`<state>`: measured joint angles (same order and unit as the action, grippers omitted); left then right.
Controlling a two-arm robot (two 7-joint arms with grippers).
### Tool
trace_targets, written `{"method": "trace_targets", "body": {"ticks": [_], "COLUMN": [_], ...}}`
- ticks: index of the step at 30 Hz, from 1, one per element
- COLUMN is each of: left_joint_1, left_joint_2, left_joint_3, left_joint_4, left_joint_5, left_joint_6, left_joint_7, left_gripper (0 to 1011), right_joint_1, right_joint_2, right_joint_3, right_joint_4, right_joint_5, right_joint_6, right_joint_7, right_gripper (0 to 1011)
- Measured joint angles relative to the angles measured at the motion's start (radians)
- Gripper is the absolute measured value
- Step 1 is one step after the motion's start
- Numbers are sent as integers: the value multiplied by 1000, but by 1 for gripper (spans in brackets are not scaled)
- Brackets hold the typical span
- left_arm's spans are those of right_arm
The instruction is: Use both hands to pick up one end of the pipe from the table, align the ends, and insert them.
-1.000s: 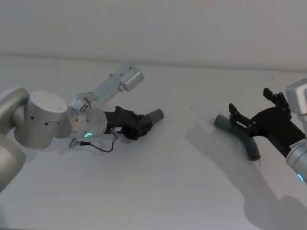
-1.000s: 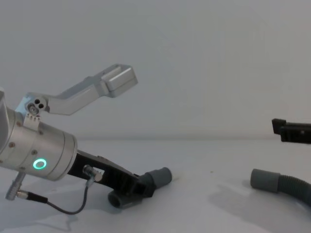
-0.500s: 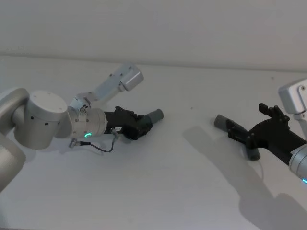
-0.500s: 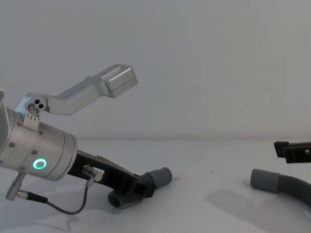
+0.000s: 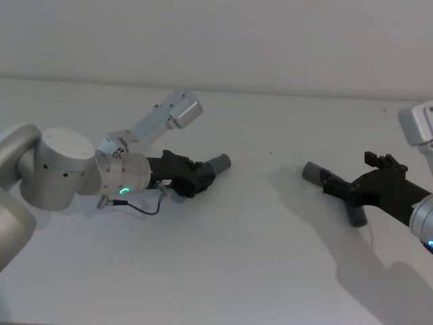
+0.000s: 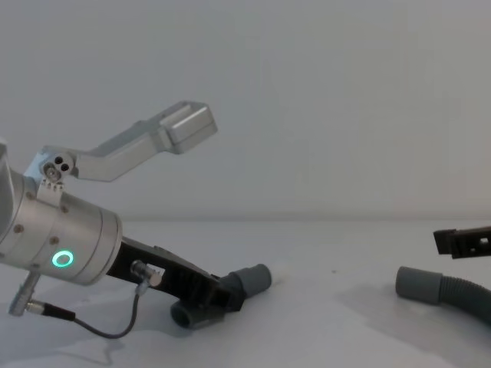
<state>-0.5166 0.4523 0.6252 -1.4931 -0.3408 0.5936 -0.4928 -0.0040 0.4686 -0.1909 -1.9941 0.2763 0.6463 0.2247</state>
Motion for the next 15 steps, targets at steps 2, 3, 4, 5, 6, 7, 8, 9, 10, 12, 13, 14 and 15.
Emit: {"method": "trace_targets", "body": {"ticks": [2, 3, 4, 5, 6, 7, 8, 9, 10, 12, 13, 14, 15], "left_joint_1": [0, 0, 0, 0, 0, 0, 0, 0, 0, 0, 0, 0, 0], "left_joint_2": [0, 0, 0, 0, 0, 0, 0, 0, 0, 0, 0, 0, 0], "left_joint_3": [0, 0, 0, 0, 0, 0, 0, 0, 0, 0, 0, 0, 0], "left_joint_4": [0, 0, 0, 0, 0, 0, 0, 0, 0, 0, 0, 0, 0], "left_joint_5": [0, 0, 0, 0, 0, 0, 0, 0, 0, 0, 0, 0, 0], "left_joint_6": [0, 0, 0, 0, 0, 0, 0, 0, 0, 0, 0, 0, 0], "left_joint_7": [0, 0, 0, 0, 0, 0, 0, 0, 0, 0, 0, 0, 0], "left_gripper": [327, 327, 327, 327, 327, 327, 327, 327, 327, 327, 327, 327, 327], "right_joint_1": [10, 14, 20, 22, 26, 30, 34, 37, 40, 49, 50, 53, 58], "right_joint_2": [-4, -6, -10, -12, -14, -18, -20, -22, -24, -30, -31, -33, -36], "right_joint_3": [1, 1, 2, 2, 2, 3, 3, 3, 3, 3, 3, 3, 3], "right_joint_4": [9, 13, 19, 22, 27, 32, 37, 41, 44, 57, 61, 65, 74], "right_joint_5": [3, 3, 4, 4, 5, 5, 6, 6, 6, 6, 6, 6, 6], "right_joint_6": [12, 15, 20, 23, 26, 31, 33, 35, 37, 39, 40, 40, 41], "right_joint_7": [3, 4, 4, 5, 5, 5, 5, 5, 5, 6, 6, 7, 8], "right_gripper": [1000, 1000, 1000, 1000, 1000, 1000, 1000, 1000, 1000, 1000, 1000, 1000, 1000]}}
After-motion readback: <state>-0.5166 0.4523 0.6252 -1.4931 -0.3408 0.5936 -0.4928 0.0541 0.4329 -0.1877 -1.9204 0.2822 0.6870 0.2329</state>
